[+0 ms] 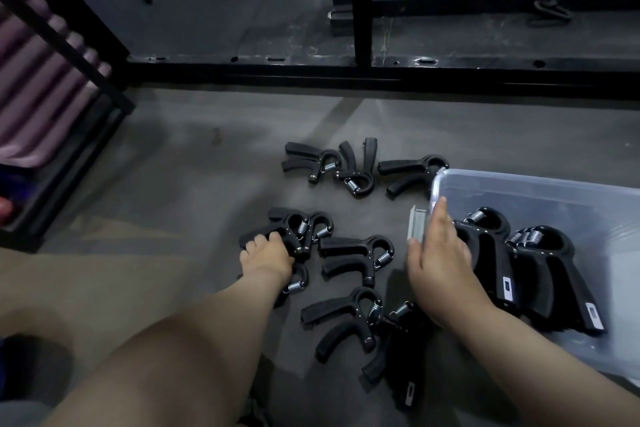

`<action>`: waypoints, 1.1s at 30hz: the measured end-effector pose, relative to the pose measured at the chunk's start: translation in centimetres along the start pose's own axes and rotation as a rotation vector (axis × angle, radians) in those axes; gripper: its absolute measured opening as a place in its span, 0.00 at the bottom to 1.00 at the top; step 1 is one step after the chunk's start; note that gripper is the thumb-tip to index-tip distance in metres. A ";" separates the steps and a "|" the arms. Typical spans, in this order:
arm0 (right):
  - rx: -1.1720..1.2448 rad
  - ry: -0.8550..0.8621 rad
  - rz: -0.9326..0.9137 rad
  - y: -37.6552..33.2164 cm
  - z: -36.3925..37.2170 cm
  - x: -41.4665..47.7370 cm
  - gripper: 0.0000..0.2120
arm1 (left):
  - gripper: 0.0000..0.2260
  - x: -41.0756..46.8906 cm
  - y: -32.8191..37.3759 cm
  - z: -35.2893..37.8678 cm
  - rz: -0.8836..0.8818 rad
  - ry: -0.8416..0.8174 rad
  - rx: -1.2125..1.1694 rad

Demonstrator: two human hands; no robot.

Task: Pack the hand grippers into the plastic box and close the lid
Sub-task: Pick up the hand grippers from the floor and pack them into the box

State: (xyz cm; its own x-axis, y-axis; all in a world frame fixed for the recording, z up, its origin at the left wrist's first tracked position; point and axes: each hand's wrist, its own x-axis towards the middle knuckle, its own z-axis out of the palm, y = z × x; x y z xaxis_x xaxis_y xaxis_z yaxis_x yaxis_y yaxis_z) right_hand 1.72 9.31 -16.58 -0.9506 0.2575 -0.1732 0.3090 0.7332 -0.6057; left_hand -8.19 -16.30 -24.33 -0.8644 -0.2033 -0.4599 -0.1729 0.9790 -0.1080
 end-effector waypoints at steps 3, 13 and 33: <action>0.007 -0.003 -0.003 -0.1 -0.1 -0.1 0.35 | 0.15 -0.4 0.5 0.2 0.064 0.085 0.067; 0.063 -0.043 0.029 -0.3 -0.6 -0.4 0.35 | 0.14 -3.6 5.2 -5.4 0.038 0.100 -0.704; 0.567 -0.118 0.110 1.0 -7.3 -1.6 0.14 | 0.14 -17.6 13.7 -11.8 0.300 -0.222 -1.315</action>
State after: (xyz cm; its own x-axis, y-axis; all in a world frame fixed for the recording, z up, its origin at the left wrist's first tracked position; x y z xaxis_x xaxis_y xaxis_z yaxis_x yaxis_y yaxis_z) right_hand 3.75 14.26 -11.24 -0.9208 0.2175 -0.3239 0.3728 0.2464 -0.8946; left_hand -0.92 0.88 -7.33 -0.8760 0.1410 -0.4612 -0.4191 0.2509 0.8726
